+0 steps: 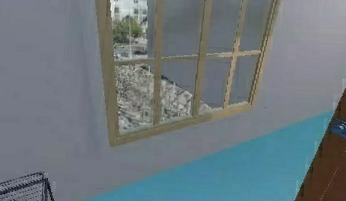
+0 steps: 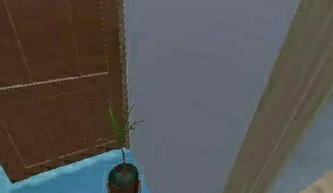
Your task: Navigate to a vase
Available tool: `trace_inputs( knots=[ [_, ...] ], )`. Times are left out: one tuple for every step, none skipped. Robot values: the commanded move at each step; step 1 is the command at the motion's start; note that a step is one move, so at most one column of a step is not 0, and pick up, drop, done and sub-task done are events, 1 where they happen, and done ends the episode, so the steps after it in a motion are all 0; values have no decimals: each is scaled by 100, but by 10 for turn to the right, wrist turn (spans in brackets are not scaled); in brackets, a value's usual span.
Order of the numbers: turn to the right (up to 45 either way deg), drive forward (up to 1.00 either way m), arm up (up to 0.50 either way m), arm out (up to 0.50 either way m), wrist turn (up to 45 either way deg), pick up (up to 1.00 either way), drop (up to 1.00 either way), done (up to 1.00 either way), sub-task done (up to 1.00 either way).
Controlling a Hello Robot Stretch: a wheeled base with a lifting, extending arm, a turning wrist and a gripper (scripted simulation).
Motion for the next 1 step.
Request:
trace_inputs(
  knots=[
    [180,0,0,0,0,0,0,0,0]
  ],
)
